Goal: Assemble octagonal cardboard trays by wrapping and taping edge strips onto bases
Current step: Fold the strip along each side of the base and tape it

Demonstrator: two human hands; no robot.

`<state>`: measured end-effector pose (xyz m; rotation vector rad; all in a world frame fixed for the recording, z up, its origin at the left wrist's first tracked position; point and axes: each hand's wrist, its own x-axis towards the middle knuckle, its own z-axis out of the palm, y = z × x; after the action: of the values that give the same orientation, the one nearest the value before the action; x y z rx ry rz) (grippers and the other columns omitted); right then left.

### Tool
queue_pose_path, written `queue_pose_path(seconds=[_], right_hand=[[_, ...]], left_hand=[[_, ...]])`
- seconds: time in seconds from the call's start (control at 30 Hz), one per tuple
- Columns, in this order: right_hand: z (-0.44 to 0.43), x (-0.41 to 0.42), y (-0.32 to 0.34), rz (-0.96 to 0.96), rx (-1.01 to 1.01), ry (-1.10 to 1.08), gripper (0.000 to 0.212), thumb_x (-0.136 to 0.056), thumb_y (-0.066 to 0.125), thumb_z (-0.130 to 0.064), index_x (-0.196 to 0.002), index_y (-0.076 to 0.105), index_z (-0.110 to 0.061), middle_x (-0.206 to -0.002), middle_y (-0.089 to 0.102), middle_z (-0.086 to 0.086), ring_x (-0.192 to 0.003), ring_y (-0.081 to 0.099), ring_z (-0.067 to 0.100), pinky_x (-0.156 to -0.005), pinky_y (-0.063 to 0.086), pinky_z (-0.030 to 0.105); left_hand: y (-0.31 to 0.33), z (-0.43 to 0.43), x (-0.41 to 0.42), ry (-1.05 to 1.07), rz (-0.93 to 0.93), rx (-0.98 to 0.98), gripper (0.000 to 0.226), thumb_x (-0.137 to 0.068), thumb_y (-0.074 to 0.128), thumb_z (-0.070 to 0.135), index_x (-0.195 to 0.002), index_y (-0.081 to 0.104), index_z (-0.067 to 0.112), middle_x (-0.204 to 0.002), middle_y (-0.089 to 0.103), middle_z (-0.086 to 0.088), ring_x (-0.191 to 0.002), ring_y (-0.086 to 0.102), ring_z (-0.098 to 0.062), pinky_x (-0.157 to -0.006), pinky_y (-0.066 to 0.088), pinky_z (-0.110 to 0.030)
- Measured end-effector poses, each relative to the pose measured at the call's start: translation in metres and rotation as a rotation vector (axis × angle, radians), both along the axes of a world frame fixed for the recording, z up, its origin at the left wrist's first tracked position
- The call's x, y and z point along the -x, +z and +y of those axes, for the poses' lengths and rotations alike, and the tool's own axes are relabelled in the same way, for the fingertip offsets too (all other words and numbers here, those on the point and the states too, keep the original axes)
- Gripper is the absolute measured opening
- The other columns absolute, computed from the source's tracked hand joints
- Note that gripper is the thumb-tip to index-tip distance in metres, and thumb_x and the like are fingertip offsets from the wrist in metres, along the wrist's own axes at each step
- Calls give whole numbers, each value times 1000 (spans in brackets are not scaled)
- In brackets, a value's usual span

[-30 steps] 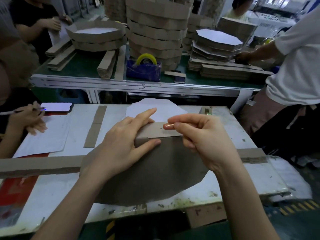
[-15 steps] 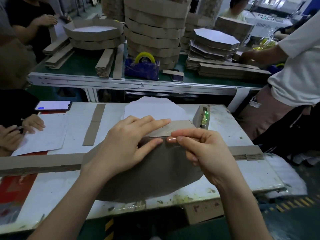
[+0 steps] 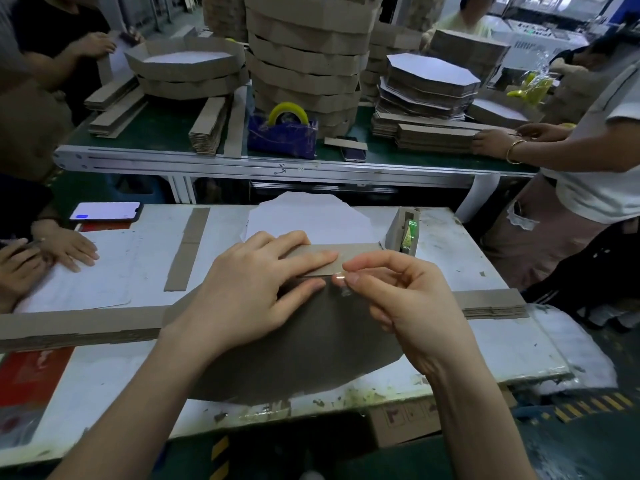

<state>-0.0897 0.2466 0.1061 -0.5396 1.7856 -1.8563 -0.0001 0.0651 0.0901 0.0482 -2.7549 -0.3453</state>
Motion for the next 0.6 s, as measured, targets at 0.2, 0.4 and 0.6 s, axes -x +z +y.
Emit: queue_pose_path(seconds=[0.2, 0.4, 0.6], right_hand=[[1, -3, -3, -35, 0, -25, 16, -83, 73, -2, -76, 77, -15, -76, 74, 11, -37, 35, 6, -37, 29, 14], [1, -7, -15, -83, -8, -31, 20, -86, 72, -2, -75, 76, -18, -81, 76, 12, -35, 33, 5, -37, 29, 13], [-3, -5, -20, -20, 37, -47, 30, -87, 71, -5, -90, 44, -17, -84, 76, 15, -41, 44, 2, -41, 33, 12]], left_hand=[[1, 1, -1, 2, -13, -16, 49, -92, 31, 54, -133, 55, 41, -123, 60, 7, -96, 58, -21, -75, 51, -37], [2, 0, -2, 8, -84, 43, 47, -95, 26, 53, -137, 46, 51, -132, 57, 5, -101, 58, -23, -81, 50, -37], [2, 2, 3, 4, -88, 18, 46, -95, 23, 52, -137, 41, 56, -143, 51, 7, -123, 51, -23, -94, 46, -43]])
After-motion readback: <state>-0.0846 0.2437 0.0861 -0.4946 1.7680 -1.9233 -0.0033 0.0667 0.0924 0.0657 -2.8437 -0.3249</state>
